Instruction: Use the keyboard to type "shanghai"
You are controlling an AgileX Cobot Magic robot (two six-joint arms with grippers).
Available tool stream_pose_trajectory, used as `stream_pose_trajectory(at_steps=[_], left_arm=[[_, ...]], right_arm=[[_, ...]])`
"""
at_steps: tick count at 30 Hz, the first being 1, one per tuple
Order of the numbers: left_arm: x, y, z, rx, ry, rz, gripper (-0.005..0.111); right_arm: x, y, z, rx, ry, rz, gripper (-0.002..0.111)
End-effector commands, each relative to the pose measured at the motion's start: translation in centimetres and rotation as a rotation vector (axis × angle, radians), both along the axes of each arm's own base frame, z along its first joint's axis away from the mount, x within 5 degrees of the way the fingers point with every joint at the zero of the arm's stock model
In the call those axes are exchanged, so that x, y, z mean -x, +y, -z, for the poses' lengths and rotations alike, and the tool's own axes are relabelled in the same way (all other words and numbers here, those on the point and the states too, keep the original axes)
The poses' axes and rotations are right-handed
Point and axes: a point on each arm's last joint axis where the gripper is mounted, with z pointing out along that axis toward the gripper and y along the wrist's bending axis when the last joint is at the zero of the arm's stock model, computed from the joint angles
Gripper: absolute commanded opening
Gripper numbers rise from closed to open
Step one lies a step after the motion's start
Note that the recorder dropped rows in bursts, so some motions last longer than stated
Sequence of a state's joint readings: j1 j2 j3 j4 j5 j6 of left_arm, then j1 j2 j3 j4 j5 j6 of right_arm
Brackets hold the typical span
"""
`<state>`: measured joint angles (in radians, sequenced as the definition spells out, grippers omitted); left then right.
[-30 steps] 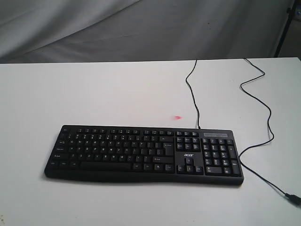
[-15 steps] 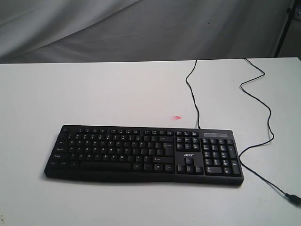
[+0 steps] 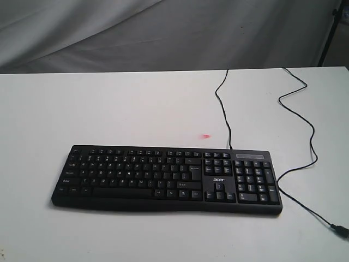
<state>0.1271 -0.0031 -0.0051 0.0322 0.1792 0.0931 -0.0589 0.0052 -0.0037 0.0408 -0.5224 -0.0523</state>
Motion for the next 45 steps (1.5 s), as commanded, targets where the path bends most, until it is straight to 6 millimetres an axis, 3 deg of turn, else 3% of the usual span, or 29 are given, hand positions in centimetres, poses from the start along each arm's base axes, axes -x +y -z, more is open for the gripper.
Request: stream_pose_trajectory(at_steps=[1,18,25,32,37,40,45], left_arm=[[0.0,0.0,0.1,0.004,0.003,0.004,0.001],[0.0,0.0,0.1,0.004,0.003,0.004,0.001],[0.0,0.0,0.1,0.004,0.003,0.004,0.001],[0.0,0.0,0.1,0.004,0.003,0.004,0.001],[0.0,0.0,0.1,0.004,0.003,0.004,0.001],[0.0,0.0,0.1,0.004,0.003,0.004,0.001],[0.0,0.0,0.1,0.004,0.003,0.004,0.001]], right_arm=[[0.4,0.0,-0.4,0.008,-0.066,0.004,0.000],[0.4,-0.1,-0.4,-0.011,-0.074,0.000,0.000],[0.5,-0.1,-0.5,-0.118,-0.093,-0.081,0.000],[1.2,-0.1,-1.3,-0.237,-0.223,-0.196,0.000],[1.9,0.0,-4.0,-0.282,-0.238,-0.243,0.000],[2.6,0.1,-6.8,-0.279,-0.252,-0.249,0.000],[1.8,0.2,-11.6,-0.252,-0.197,-0.233,0.000]])
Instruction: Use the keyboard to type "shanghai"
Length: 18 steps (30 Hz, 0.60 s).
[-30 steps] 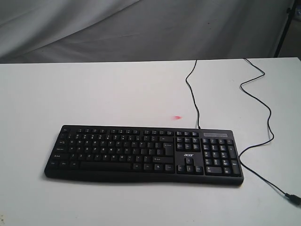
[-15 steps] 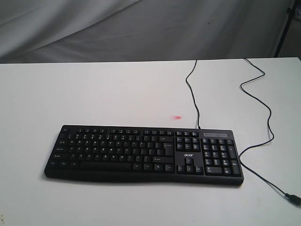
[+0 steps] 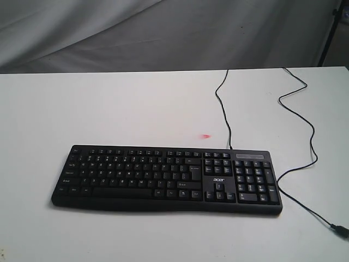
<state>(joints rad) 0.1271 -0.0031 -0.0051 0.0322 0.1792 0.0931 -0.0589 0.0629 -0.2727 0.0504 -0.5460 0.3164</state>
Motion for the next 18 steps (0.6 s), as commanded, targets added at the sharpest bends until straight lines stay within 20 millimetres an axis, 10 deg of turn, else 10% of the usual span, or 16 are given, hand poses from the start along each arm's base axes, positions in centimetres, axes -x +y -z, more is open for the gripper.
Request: stream_pose_trajectory(at_steps=[1,18], left_arm=[[0.0,0.0,0.1,0.004,0.003,0.004,0.001],[0.0,0.0,0.1,0.004,0.003,0.004,0.001]], right_arm=[[-1.1,0.2,-4.4,0.055,0.070,0.021,0.000],[-6.2,-0.4,-19.1,0.213,0.358,0.186,0.000]])
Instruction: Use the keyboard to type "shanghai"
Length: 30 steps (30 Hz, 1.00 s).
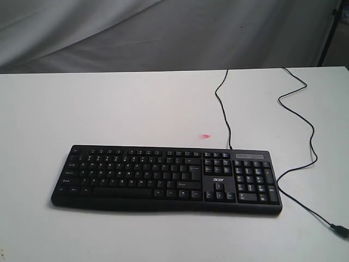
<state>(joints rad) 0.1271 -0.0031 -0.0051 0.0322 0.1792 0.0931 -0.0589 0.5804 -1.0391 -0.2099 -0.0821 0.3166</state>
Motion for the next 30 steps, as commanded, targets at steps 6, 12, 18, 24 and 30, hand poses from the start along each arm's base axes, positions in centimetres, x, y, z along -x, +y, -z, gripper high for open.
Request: stream_pose_trajectory(at_steps=[6,12,18,24,30], left_arm=[[0.0,0.0,0.1,0.004,0.003,0.004,0.001],[0.0,0.0,0.1,0.004,0.003,0.004,0.001],[0.0,0.0,0.1,0.004,0.003,0.004,0.001],[0.0,0.0,0.1,0.004,0.003,0.004,0.001],[0.0,0.0,0.1,0.004,0.003,0.004,0.001]], right_arm=[[-5.2,-1.0,-4.6,0.123,0.327,0.160,0.000],[-10.2,-0.1,-5.4,0.289,0.551,0.055,0.000],[-14.3,1.2,-4.9,0.454,0.688,-0.100,0.000],[-17.7,1.5,-3.1,0.507,0.783,-0.176,0.000],[-23.9,3.2,1.8,0.684,0.868,-0.458,0.000]])
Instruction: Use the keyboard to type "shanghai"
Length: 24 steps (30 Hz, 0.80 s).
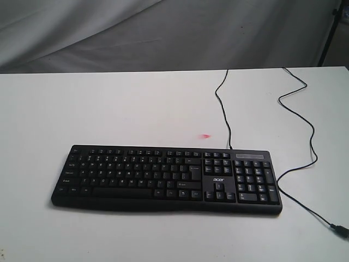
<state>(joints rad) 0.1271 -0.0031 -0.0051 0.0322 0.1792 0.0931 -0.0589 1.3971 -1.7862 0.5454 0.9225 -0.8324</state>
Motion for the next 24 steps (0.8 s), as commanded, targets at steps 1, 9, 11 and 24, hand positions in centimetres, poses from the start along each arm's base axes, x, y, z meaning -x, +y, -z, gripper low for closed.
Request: stream_pose_trajectory(at_steps=[1,9,11,24], left_arm=[[0.0,0.0,0.1,0.004,0.003,0.004,0.001],[0.0,0.0,0.1,0.004,0.003,0.004,0.001],[0.0,0.0,0.1,0.004,0.003,0.004,0.001],[0.0,0.0,0.1,0.004,0.003,0.004,0.001]], right_arm=[[-3.1,1.4,3.0,0.041,0.088,-0.199,0.000],[-6.9,7.3,7.9,0.083,0.202,-0.384,0.000],[-7.6,8.9,8.9,0.086,0.213,-0.417,0.000],[-11.0,18.5,17.6,0.102,0.327,-0.546,0.000]])
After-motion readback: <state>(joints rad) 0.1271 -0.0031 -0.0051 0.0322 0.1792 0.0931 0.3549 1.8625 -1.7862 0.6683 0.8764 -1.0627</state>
